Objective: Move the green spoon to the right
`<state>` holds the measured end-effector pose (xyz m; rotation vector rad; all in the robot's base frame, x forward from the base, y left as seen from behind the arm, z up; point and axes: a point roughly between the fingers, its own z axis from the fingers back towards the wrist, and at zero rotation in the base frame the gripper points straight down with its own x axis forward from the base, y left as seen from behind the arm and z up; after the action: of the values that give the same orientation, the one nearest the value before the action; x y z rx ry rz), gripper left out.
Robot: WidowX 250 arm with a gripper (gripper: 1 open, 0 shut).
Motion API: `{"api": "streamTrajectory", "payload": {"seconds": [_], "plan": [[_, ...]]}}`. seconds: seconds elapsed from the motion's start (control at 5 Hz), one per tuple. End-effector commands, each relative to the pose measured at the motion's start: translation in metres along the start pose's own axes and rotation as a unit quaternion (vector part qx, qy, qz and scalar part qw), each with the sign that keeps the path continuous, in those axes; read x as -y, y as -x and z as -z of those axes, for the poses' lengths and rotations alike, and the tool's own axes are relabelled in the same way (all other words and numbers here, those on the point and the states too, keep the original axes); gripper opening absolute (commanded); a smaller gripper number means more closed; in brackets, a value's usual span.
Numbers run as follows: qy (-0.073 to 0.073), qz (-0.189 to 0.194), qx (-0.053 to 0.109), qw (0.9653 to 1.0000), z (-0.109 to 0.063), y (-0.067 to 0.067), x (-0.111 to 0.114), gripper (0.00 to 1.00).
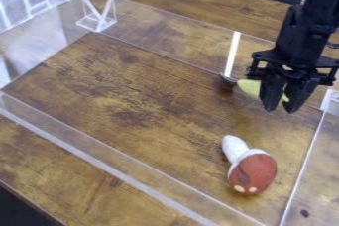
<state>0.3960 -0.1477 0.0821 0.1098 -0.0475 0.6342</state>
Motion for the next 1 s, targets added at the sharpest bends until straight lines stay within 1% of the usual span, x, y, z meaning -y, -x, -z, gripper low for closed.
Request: {"api": "streamTrajectory", "payload": {"seconds": [0.0,0.2,0.4,0.6,0.8], "plan": [[0.035,-0.042,0.008,0.9985,-0.018,-0.015,0.002,1.0],[0.04,-0.079,-0.003,0.9961,-0.007,-0.022,-0.006,0.0],[0.037,-0.096,-0.007,0.9947,0.002,-0.026,-0.015,1.0],[0.039,-0.104,-0.011,0.9938,0.0,-0.029,-0.01,1.0],[0.036,-0.116,-0.012,0.9926,0.003,-0.031,-0.008,1.0]]}}
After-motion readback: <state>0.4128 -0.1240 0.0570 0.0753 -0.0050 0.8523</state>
